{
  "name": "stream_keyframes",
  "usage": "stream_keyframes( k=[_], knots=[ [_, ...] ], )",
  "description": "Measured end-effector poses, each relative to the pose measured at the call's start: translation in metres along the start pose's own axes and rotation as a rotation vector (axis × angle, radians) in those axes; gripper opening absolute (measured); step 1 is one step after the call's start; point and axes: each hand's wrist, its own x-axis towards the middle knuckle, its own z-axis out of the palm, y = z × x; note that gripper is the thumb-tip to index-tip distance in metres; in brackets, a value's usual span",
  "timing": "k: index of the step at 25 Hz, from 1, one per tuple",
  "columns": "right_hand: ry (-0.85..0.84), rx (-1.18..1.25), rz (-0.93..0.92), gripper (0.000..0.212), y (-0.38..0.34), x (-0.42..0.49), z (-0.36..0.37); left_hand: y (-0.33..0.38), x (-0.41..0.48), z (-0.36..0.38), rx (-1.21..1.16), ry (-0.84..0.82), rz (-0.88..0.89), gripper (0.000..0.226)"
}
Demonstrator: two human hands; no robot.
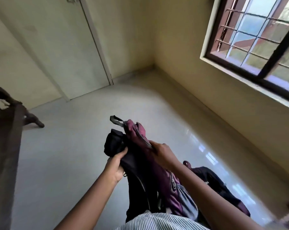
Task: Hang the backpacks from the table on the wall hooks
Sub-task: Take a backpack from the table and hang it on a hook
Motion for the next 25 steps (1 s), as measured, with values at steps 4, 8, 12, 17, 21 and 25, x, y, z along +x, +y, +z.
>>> stream_keyframes(
  k=[4, 8, 12, 17, 21, 25],
  knots=[
    [0.021, 0.007, -0.008, 0.038, 0.015, 0.093, -0.028, 0.062, 0.067, 0.039, 0.017, 0.031, 0.055, 0.017],
    [0.111, 0.03, -0.004, 0.026, 0.022, 0.173, -0.053, 0.119, 0.132, 0.074, 0.021, 0.023, 0.089, 0.007],
    [0.131, 0.001, 0.045, 0.025, 0.039, 0.277, -0.073, 0.176, 0.223, 0.109, 0.042, -0.012, 0.097, 0.01],
    [0.17, -0.007, 0.206, 0.027, 0.044, 0.386, -0.103, 0.261, 0.329, 0.142, 0.076, -0.129, 0.02, 0.015],
    [0.242, 0.002, 0.324, 0.025, 0.053, 0.46, -0.124, 0.321, 0.409, 0.184, 0.182, -0.207, -0.028, 0.01],
    [0.298, 0.022, 0.43, 0.03, 0.073, 0.518, -0.136, 0.348, 0.474, 0.227, 0.235, -0.26, -0.081, 0.014]
  ],
)
